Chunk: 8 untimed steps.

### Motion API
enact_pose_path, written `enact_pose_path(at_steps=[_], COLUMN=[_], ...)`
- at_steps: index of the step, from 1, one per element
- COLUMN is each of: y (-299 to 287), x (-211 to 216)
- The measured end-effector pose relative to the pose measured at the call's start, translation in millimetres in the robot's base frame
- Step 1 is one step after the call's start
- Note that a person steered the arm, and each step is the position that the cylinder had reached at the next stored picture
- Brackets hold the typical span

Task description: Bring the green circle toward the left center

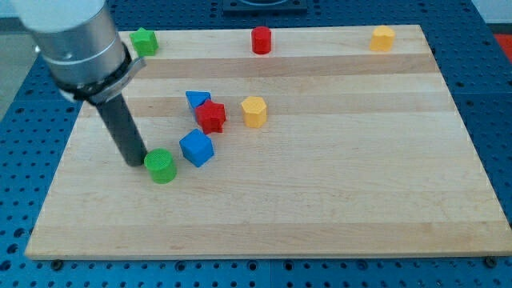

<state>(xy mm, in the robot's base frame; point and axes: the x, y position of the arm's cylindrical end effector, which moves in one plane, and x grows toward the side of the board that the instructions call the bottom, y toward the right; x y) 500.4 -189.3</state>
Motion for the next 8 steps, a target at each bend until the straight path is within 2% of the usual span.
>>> enact_pose_path(at_steps=[1, 2, 3, 8], y=[-2.9, 30.3, 58.2, 17.8], x=[26.1, 46.4, 46.0, -33.6])
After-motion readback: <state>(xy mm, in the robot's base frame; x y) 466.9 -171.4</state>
